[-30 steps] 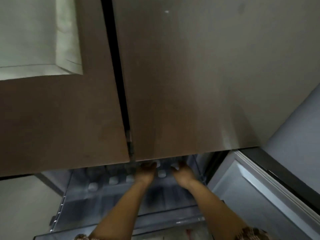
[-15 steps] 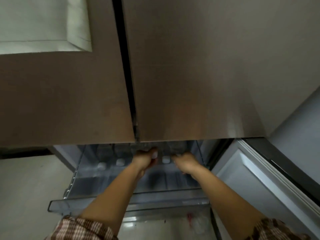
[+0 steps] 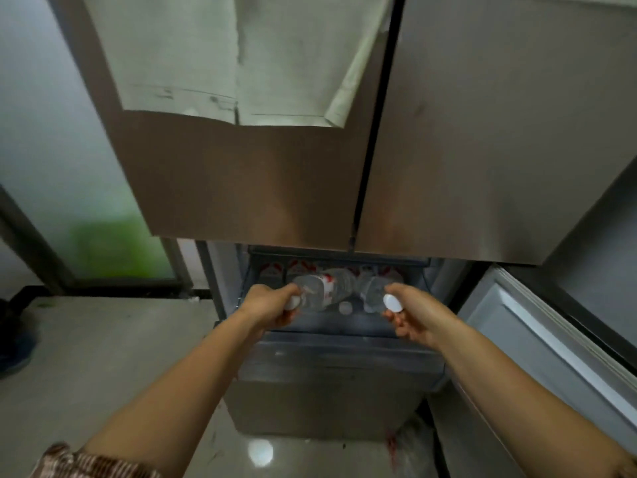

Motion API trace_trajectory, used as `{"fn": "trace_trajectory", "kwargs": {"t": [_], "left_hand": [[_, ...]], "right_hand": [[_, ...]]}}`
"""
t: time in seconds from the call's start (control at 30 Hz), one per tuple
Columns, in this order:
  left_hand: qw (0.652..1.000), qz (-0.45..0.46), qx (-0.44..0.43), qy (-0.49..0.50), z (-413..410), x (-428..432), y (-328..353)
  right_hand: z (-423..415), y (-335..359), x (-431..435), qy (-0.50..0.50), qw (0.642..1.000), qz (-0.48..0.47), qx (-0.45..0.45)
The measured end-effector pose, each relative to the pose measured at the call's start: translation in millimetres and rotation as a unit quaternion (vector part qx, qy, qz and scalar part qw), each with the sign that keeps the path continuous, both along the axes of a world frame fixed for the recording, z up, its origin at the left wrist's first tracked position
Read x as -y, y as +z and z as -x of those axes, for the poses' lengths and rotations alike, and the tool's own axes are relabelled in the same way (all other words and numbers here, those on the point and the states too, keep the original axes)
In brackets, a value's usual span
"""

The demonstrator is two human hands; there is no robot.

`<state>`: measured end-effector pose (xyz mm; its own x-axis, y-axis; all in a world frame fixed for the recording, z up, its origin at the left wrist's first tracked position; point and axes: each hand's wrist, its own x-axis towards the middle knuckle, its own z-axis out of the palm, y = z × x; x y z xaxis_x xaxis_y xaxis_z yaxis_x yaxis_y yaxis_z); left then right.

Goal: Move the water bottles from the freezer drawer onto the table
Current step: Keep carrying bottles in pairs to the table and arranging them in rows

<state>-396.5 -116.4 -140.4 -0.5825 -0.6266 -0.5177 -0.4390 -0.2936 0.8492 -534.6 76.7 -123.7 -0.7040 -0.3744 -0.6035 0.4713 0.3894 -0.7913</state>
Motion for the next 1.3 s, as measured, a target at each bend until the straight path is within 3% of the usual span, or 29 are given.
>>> {"fn": "trace_trajectory", "kwargs": {"t": [0.37,0.53,0.7,0.9,1.07,1.3], "left_hand": [[0.988,0.057,-0.092,0.111,-230.3,27.6,45.0],[0.967,0.189,-0.047,0.165,-359.8,51.3,67.3],[0.906,0.358,0.107,0.198,-482.9,73.4,84.0],[0.84,0.447,0.215,0.219,-623.7,108.4,74.6],[0.797,0.445,0.328,0.242,-751.5,147.2,71.1],[0.78,0.378,0.387,0.315,-928.4,199.5,69.7]], "right_hand": [[-201.2,70.6,37.3,0.135,0.974,-0.042,-0.177],[-310.1,90.1,77.8,0.231,0.931,-0.039,-0.279],[-421.1,93.6,150.7,0.34,0.84,-0.078,-0.415],[-569.2,86.7,251.7,0.509,0.66,-0.032,-0.552],[-685.7,78.2,327.1,0.618,0.544,0.075,-0.563],[-854.4,65.4,436.4,0.719,0.456,0.178,-0.493]]}}
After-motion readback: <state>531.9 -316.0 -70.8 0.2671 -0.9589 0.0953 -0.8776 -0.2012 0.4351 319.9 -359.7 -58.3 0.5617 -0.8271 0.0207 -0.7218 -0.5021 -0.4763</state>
